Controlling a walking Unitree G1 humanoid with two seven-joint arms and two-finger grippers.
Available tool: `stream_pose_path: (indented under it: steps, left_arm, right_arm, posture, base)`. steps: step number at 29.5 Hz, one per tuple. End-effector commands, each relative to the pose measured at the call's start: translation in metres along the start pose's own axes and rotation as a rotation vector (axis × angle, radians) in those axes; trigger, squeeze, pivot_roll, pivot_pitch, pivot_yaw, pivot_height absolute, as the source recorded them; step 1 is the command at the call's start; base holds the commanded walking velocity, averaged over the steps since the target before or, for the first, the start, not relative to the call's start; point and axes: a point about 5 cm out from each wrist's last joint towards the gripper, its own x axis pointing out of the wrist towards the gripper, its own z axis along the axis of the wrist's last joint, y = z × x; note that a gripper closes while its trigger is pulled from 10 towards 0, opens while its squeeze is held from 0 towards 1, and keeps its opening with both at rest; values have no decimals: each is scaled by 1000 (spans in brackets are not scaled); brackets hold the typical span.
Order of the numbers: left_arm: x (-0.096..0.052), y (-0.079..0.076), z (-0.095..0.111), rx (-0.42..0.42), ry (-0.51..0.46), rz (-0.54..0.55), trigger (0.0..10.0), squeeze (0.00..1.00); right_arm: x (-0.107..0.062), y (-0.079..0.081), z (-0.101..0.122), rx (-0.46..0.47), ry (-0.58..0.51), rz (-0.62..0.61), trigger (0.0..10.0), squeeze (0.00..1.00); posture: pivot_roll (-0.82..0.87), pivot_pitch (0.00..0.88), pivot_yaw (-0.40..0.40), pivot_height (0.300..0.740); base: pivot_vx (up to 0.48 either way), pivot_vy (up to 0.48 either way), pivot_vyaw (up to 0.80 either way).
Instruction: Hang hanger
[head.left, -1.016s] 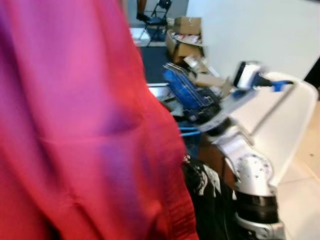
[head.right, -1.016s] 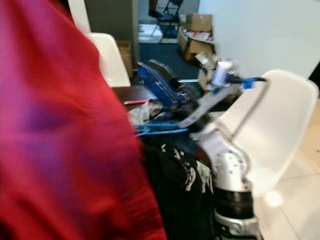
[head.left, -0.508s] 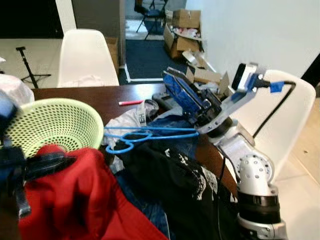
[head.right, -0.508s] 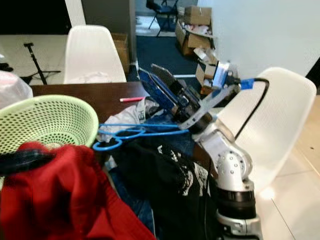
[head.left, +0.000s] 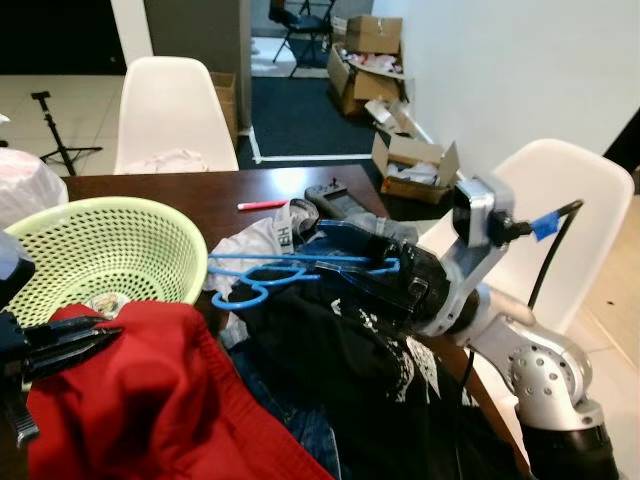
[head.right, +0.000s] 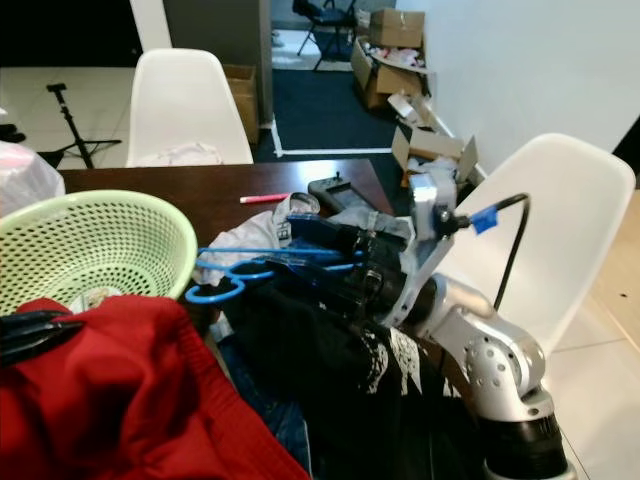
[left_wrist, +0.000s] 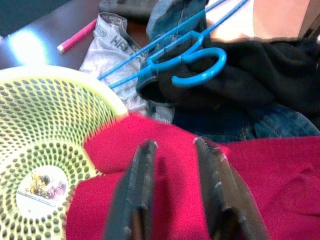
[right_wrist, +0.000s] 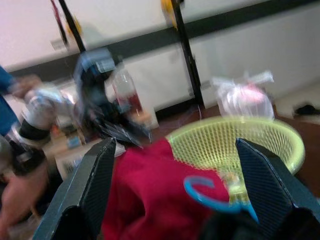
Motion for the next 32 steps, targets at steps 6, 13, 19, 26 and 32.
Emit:
stream_pose_path:
  steps: [6,13,19,26,32]
  left_arm:
    - [-15,16,4,-83,-214,134,10000,1000]
    - [-27,48,-1,-250,-317,428,10000,1000]
    - [-28,71,-15,-409,-401,567,10000,1000]
    - [-15,94,-31,-595,-621,521,10000,0]
    - [18,103,-57,-739,-668,319,10000,0]
  right_arm:
    - [1,-8,-18,-22,127,-66,10000,0]
    - [-1,-9,-18,-31,156,-62,10000,0]
    - [3,-9,-19,-39,164,-59,10000,0]
    - [7,-4,-17,-43,146,-20,10000,0]
    - [8,9,-4,-33,56,49,10000,0]
  posture:
    - [226,76,-128,740]
    - [229,82,-134,740]
    - [228,87,-148,740]
    - [219,88,-154,740]
    - [178,85,-140,740]
  base:
    - [0,0,0]
    - [0,0,0]
    - [0,0,0]
    - [0,0,0]
    - [0,0,0]
